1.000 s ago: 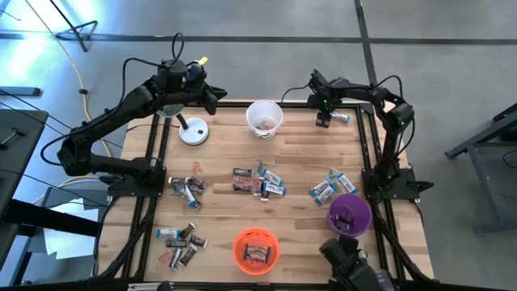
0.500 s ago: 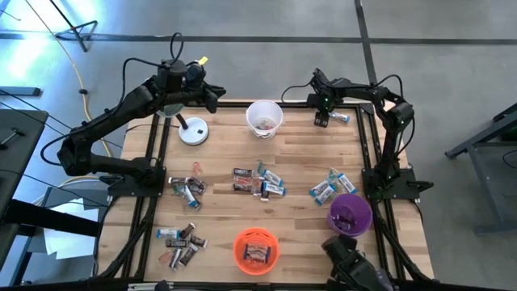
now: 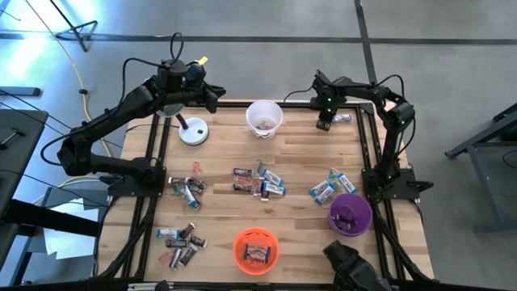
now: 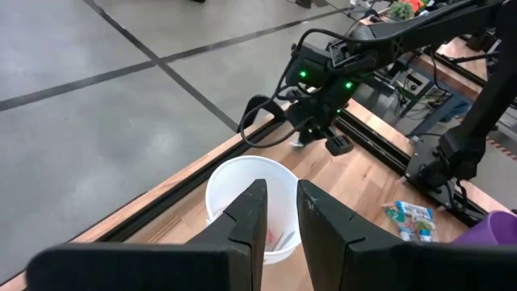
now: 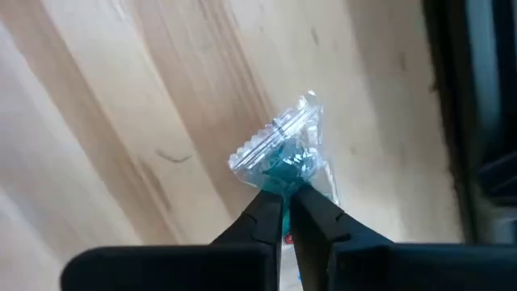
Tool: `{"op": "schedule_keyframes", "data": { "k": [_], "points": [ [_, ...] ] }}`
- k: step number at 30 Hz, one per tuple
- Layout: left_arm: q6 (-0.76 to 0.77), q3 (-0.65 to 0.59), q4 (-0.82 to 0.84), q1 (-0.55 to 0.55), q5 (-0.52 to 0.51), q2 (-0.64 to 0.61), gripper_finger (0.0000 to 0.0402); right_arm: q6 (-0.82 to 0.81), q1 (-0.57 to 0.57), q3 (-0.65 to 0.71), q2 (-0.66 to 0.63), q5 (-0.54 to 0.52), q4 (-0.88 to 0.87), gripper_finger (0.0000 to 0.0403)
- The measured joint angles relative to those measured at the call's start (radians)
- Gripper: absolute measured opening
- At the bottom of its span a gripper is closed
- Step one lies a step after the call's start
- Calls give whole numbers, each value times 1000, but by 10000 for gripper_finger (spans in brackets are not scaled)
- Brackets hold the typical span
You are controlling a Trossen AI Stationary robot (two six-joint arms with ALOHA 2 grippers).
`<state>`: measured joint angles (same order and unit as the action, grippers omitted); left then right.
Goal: Organize candy in baskets
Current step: Put the blue gummy into the white bucket
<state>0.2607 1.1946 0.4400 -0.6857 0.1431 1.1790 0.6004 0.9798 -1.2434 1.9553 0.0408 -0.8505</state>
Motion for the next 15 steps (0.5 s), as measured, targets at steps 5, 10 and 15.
{"op": "schedule_keyframes", "data": {
  "k": [5,10,15],
  "points": [
    [0,0,0,0,0,0,55,-46,-9,-7,-2,41,-60,3],
    [0,0,2,0,0,0,55,-76,-26,-33,-22,44,-109,1],
    [0,0,3,0,1,0,55,-108,-52,-80,-101,43,-131,0]
  ]
}}
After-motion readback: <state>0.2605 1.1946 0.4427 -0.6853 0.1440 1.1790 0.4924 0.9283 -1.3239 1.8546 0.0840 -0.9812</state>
